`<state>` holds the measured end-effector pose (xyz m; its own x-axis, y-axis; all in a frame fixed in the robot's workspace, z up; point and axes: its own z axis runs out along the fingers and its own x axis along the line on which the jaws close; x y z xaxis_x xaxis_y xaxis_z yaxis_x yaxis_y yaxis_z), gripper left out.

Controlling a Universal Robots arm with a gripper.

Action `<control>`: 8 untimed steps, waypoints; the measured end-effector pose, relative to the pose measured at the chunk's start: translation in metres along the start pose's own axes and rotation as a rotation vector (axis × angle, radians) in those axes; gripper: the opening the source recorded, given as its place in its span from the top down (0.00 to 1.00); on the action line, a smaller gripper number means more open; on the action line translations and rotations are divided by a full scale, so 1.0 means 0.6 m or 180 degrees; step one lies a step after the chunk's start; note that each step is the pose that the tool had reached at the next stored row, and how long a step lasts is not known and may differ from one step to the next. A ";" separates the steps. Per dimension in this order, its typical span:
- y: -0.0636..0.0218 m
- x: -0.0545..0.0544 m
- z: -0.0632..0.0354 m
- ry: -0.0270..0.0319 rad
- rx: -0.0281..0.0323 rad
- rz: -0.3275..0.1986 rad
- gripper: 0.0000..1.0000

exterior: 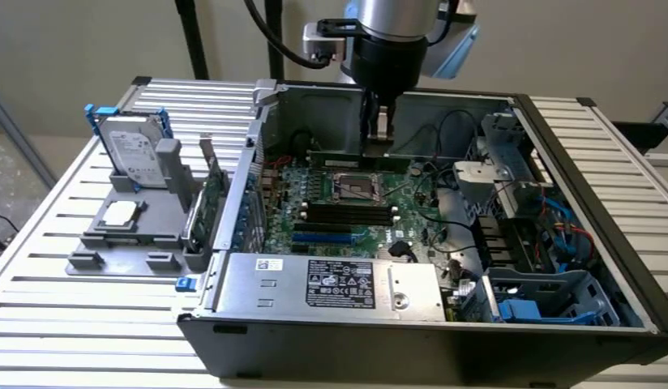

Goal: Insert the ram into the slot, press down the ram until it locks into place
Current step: 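Insert the ram into the slot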

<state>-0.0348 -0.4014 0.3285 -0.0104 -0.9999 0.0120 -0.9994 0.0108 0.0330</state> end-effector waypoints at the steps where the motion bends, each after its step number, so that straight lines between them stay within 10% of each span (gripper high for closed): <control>1: -0.001 0.000 0.003 0.0000 0.0000 0.0000 0.86; 8: -0.004 0.000 0.024 0.0000 0.0000 0.0000 0.86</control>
<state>-0.0326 -0.4014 0.3140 -0.0105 -0.9999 0.0120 -0.9994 0.0109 0.0330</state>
